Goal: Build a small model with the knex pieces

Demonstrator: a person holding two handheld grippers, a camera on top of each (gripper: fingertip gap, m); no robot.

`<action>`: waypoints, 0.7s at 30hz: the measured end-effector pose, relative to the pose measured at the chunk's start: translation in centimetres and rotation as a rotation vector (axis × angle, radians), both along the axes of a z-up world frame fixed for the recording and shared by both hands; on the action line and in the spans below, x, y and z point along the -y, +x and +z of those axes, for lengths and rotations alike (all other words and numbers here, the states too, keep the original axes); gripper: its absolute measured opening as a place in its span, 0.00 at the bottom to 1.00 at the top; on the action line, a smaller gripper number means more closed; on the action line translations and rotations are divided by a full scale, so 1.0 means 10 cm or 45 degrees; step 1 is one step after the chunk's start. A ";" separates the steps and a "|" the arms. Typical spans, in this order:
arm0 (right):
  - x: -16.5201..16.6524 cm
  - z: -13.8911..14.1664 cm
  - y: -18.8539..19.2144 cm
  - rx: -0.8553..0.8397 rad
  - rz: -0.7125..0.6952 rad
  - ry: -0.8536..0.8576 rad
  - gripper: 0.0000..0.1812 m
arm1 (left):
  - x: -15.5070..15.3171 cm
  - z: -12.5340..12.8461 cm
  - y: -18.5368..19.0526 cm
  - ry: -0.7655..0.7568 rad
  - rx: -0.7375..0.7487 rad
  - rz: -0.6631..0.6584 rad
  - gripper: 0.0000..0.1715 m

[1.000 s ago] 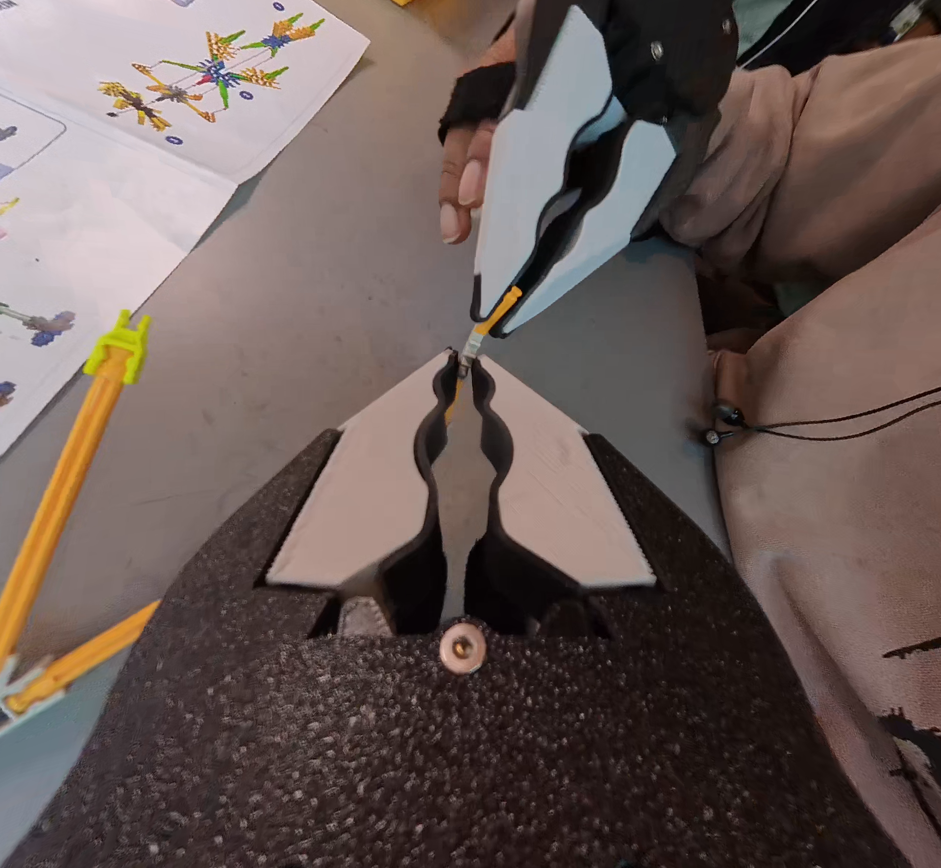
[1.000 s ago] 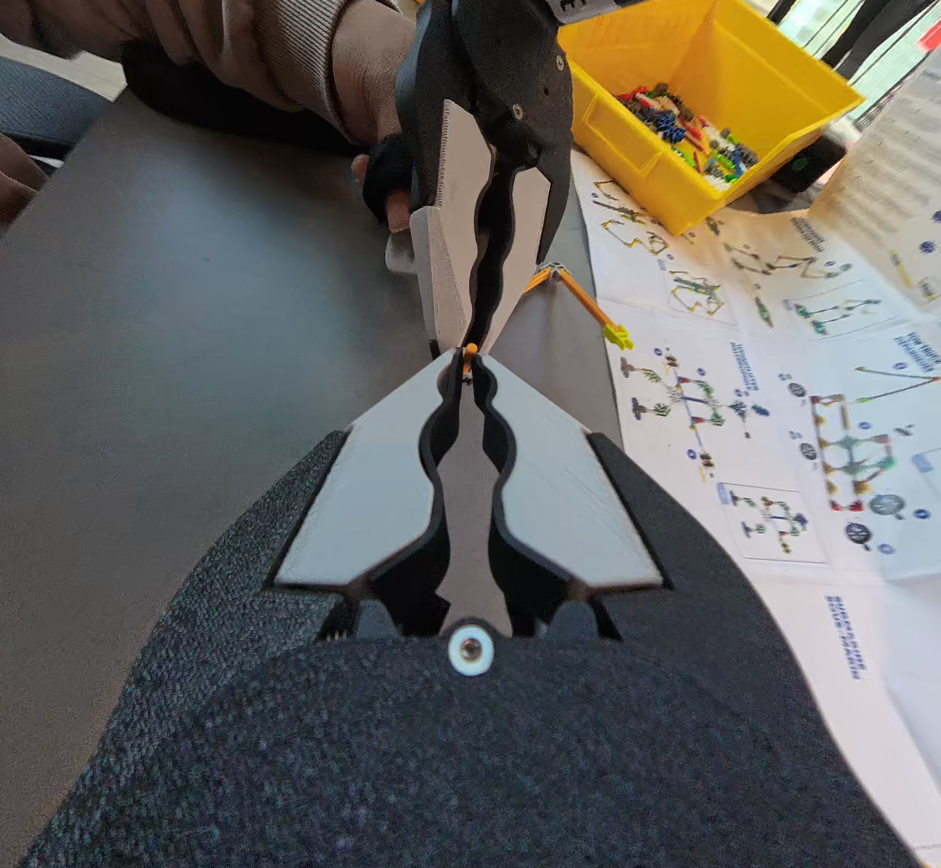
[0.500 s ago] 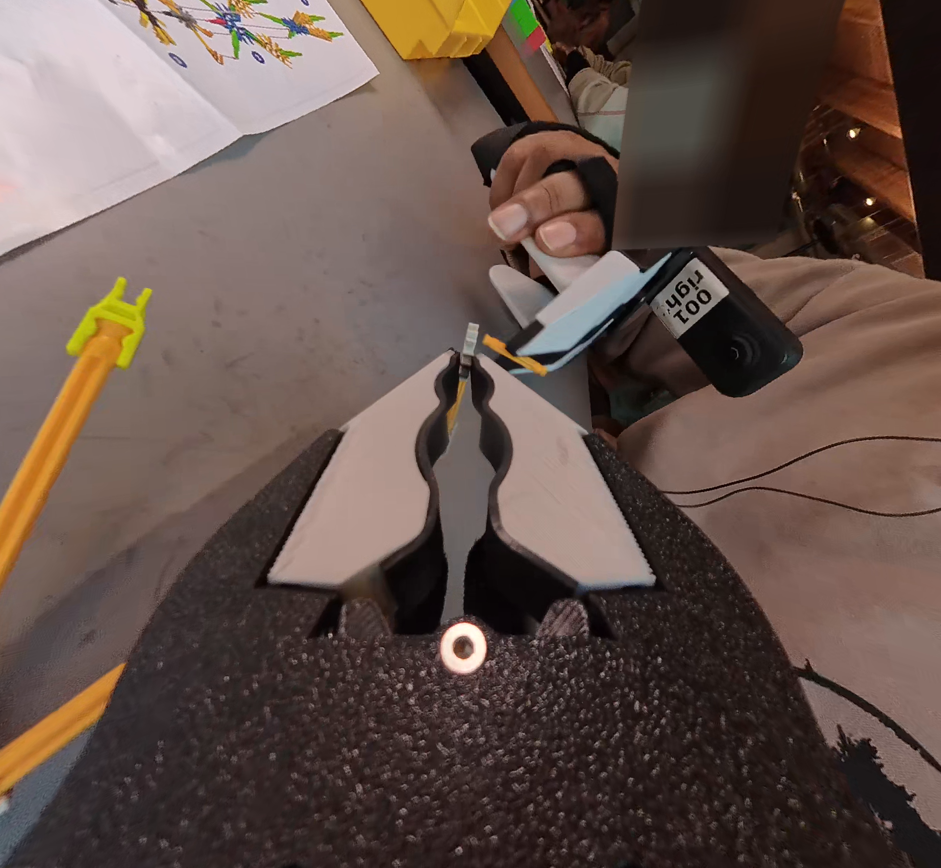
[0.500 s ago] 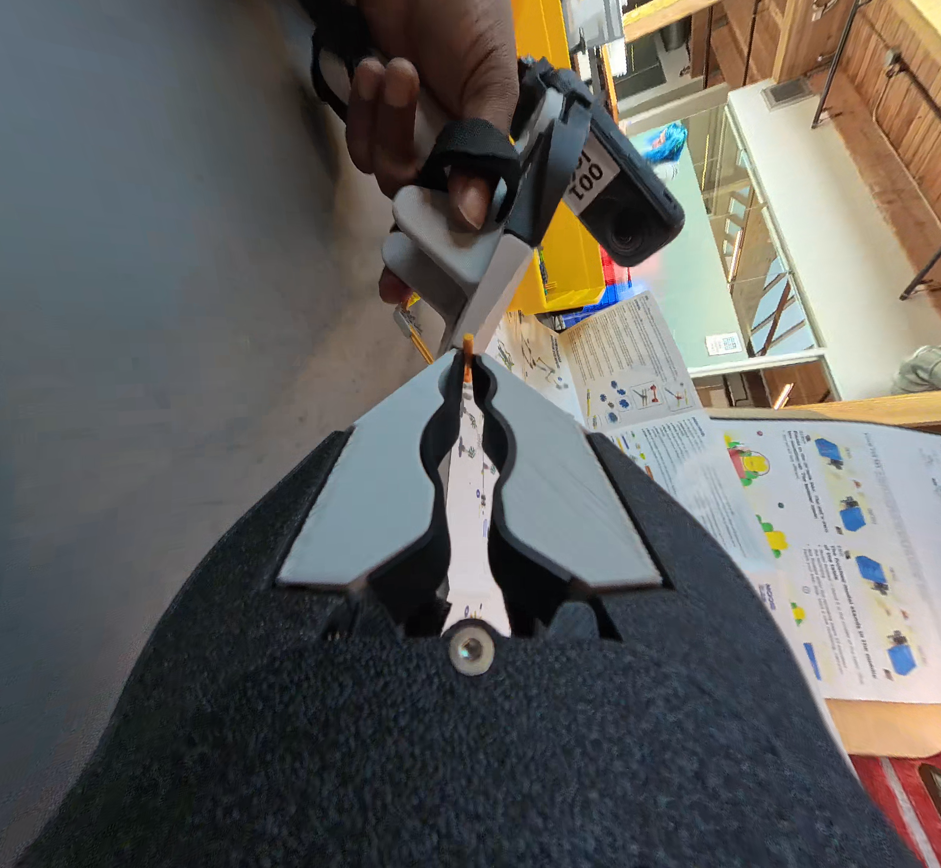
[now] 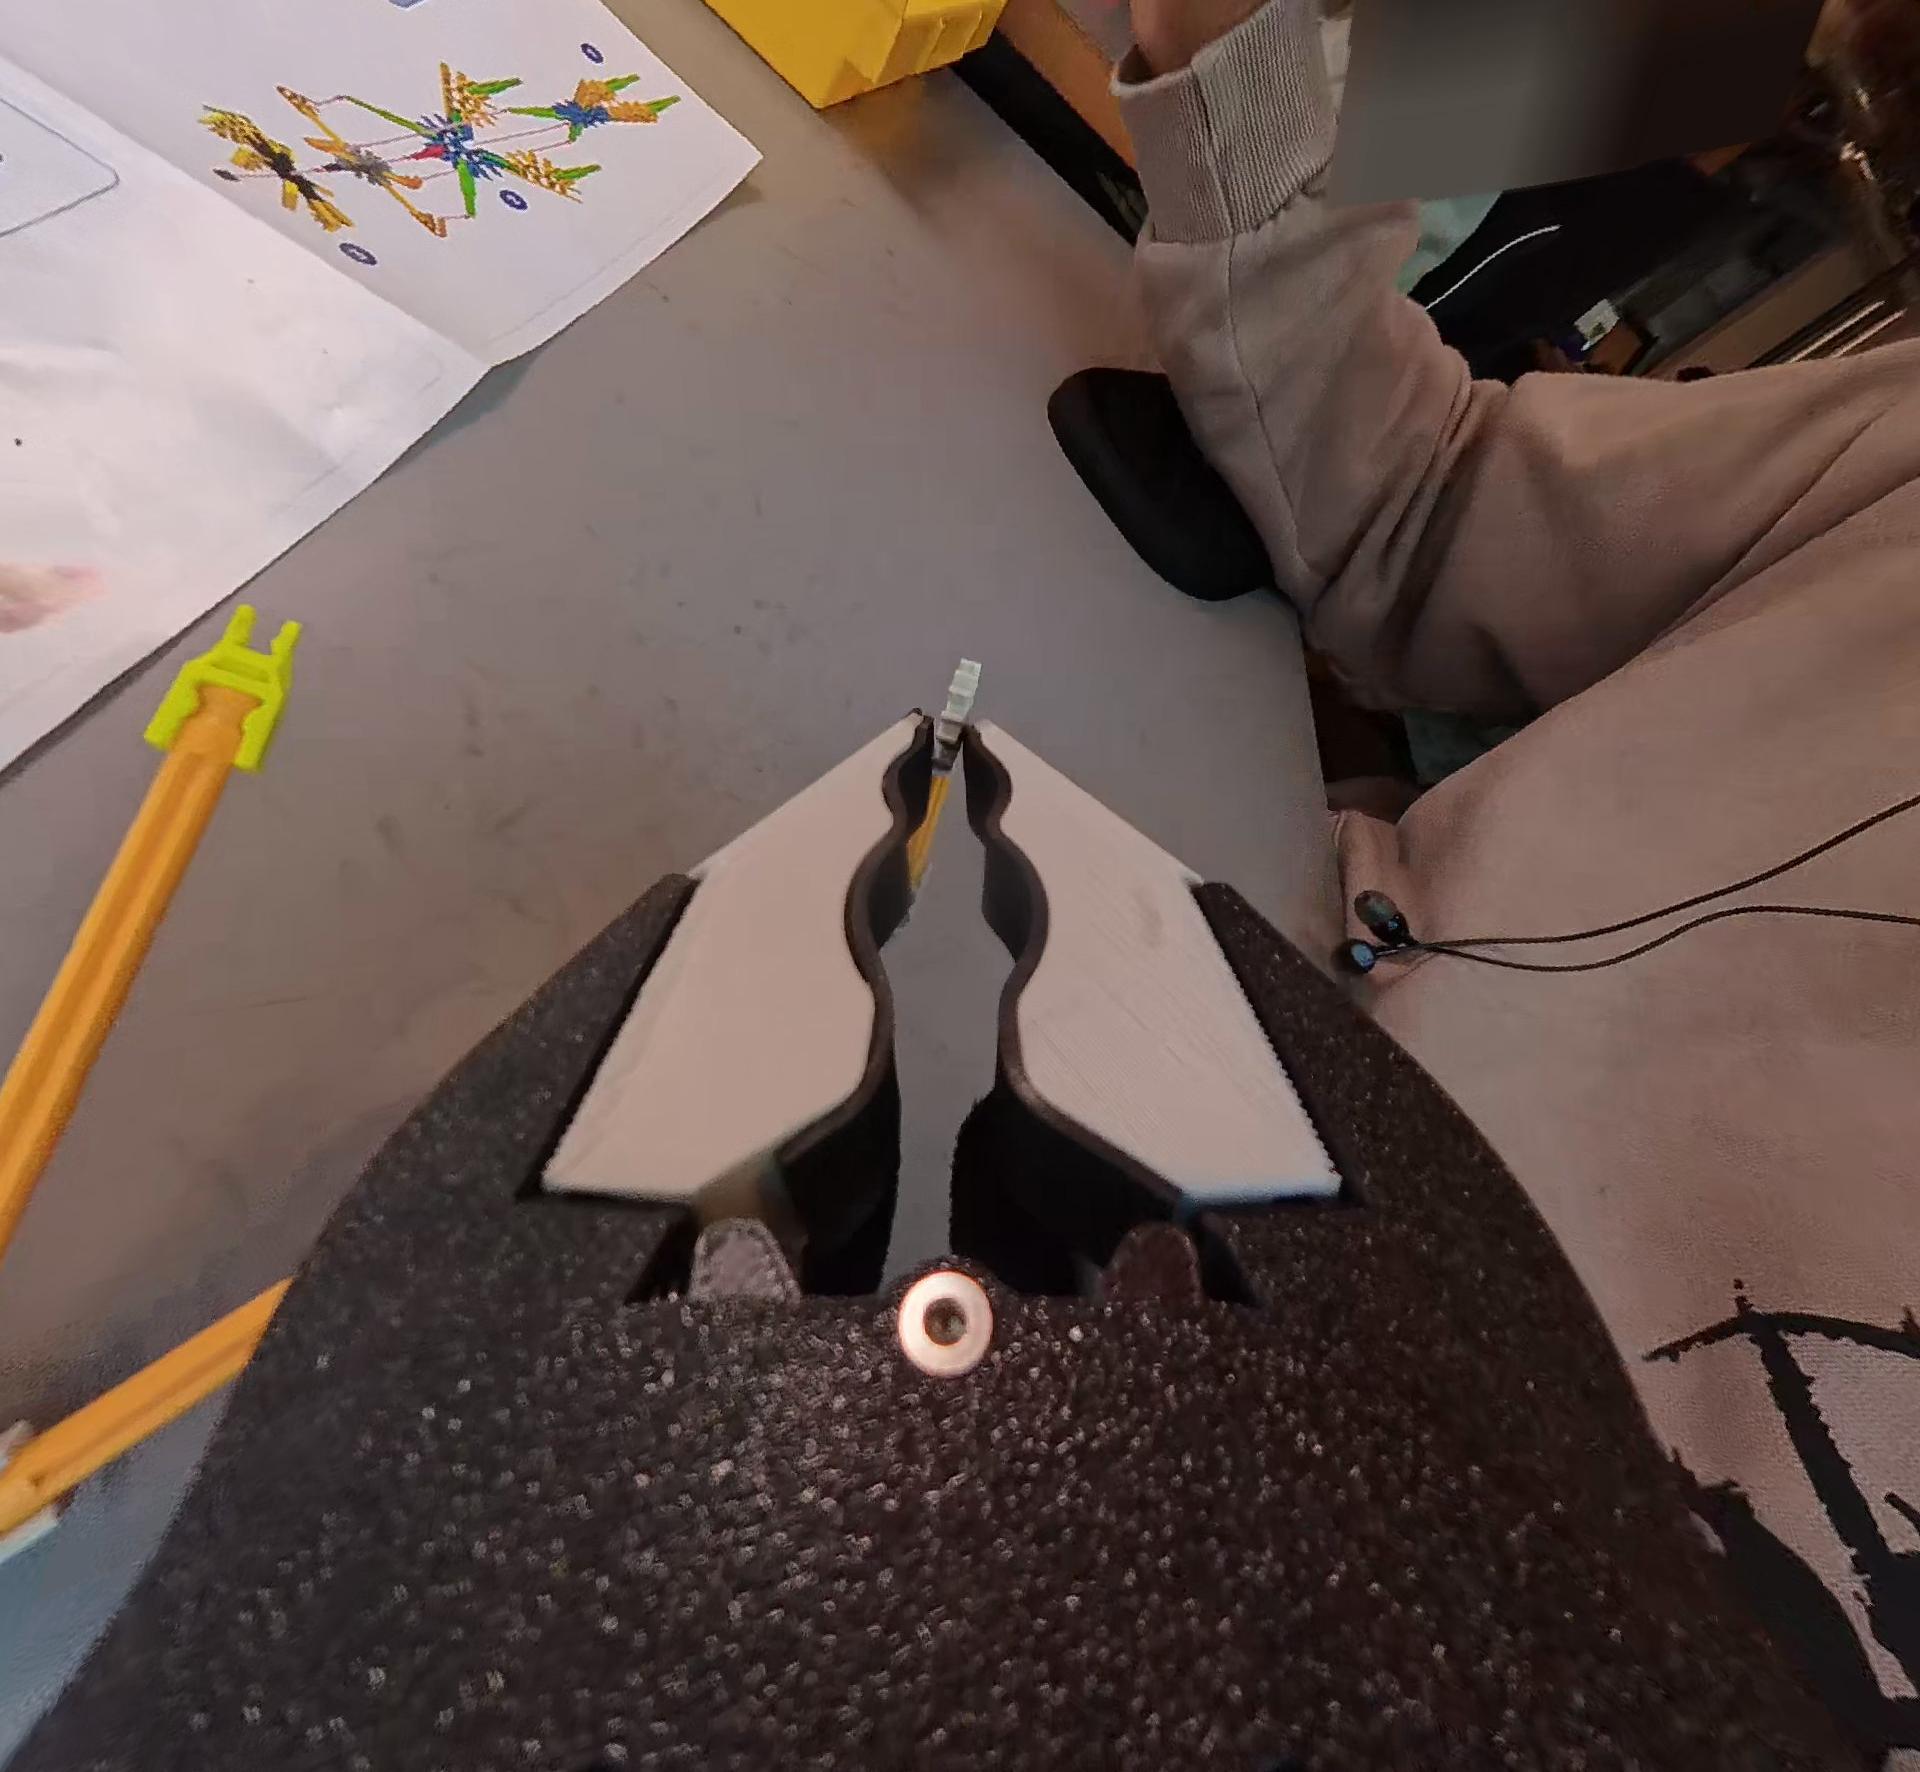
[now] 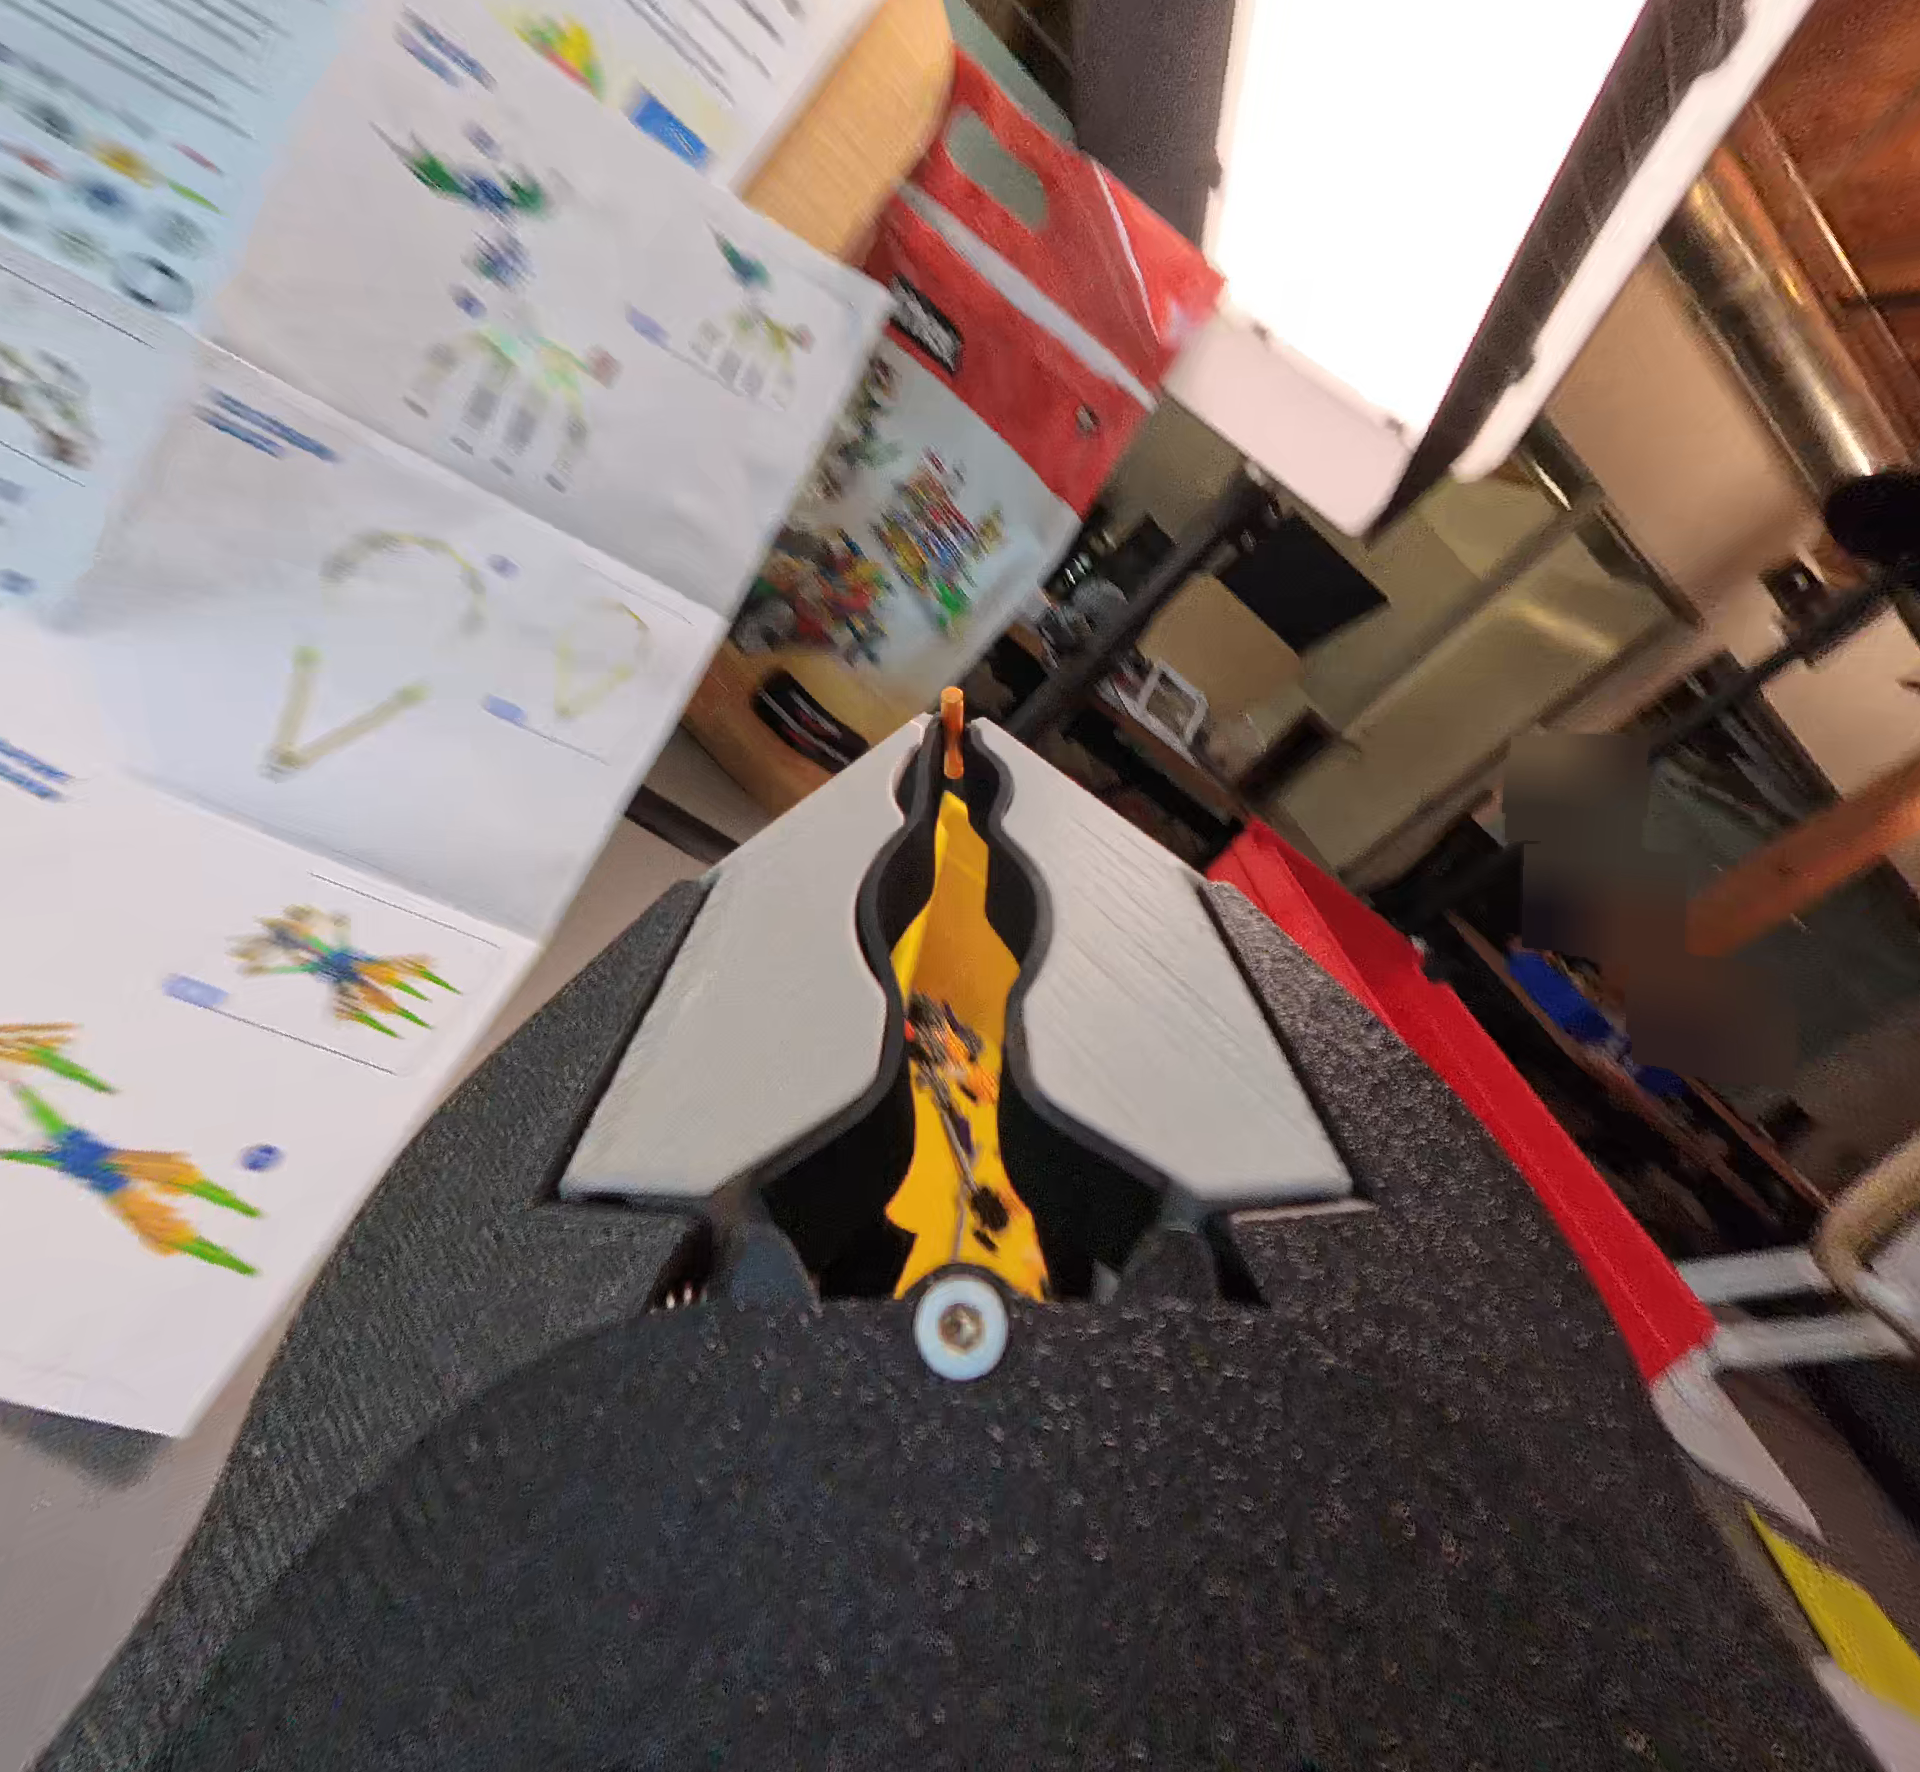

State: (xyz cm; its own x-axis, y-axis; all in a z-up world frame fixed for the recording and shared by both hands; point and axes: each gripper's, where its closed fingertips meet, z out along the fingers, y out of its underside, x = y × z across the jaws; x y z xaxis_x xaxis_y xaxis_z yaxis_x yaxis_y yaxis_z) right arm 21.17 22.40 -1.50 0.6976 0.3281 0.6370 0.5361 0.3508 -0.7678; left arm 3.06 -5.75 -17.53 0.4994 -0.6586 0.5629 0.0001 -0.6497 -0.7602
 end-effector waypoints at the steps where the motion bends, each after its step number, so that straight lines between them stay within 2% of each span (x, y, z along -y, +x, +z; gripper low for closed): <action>1: -0.23 -0.11 0.29 0.005 -0.129 -0.076 0.01 | 0.01 -0.01 0.02 0.021 -0.031 -0.011 0.03; 2: -0.42 -0.24 0.53 0.015 -0.237 -0.163 0.02 | 0.01 -0.02 0.04 0.042 -0.055 -0.022 0.03; 3: -0.55 -0.37 0.72 0.013 -0.315 -0.229 0.09 | 0.02 -0.02 0.06 0.062 -0.076 -0.028 0.03; 5: -0.67 -0.48 0.93 -0.006 -0.389 -0.281 0.19 | 0.03 -0.03 0.09 0.096 -0.108 -0.045 0.03; 8: -0.55 -0.27 0.80 -0.078 -0.311 -0.212 0.21 | 0.03 -0.03 0.11 0.140 -0.148 -0.051 0.03; 10: -0.26 -0.11 0.39 -0.097 -0.072 -0.170 0.20 | 0.03 -0.02 0.11 0.163 -0.151 -0.050 0.03; 12: 0.24 -0.14 -0.27 -0.075 0.341 -0.248 0.13 | 0.01 0.00 0.10 0.190 -0.152 -0.041 0.03; 14: 1.02 -0.42 -0.96 0.009 0.874 -0.507 0.11 | 0.01 0.02 0.10 0.217 -0.155 -0.040 0.03; 16: 1.85 -0.80 -1.37 0.151 1.314 -0.830 0.12 | 0.01 0.04 0.11 0.248 -0.158 -0.046 0.03; 18: 2.46 -1.11 -1.56 0.258 1.575 -1.061 0.12 | 0.02 0.06 0.12 0.288 -0.172 -0.052 0.03; 19: 2.68 -1.25 -1.60 0.337 1.649 -1.148 0.13 | 0.03 0.08 0.13 0.311 -0.176 -0.057 0.03; 21: 2.90 -1.42 -1.68 0.396 1.699 -1.206 0.12 | 0.05 0.12 0.14 0.355 -0.179 -0.069 0.02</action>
State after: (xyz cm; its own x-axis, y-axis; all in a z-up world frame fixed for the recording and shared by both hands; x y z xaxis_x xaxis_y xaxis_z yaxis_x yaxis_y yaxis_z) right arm 4.37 -6.59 -15.67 -0.4786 0.8752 -0.0704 0.4254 0.1610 -0.8906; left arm 4.50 -6.29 -16.32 0.5196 -0.8056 0.2847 -0.1466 -0.4124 -0.8991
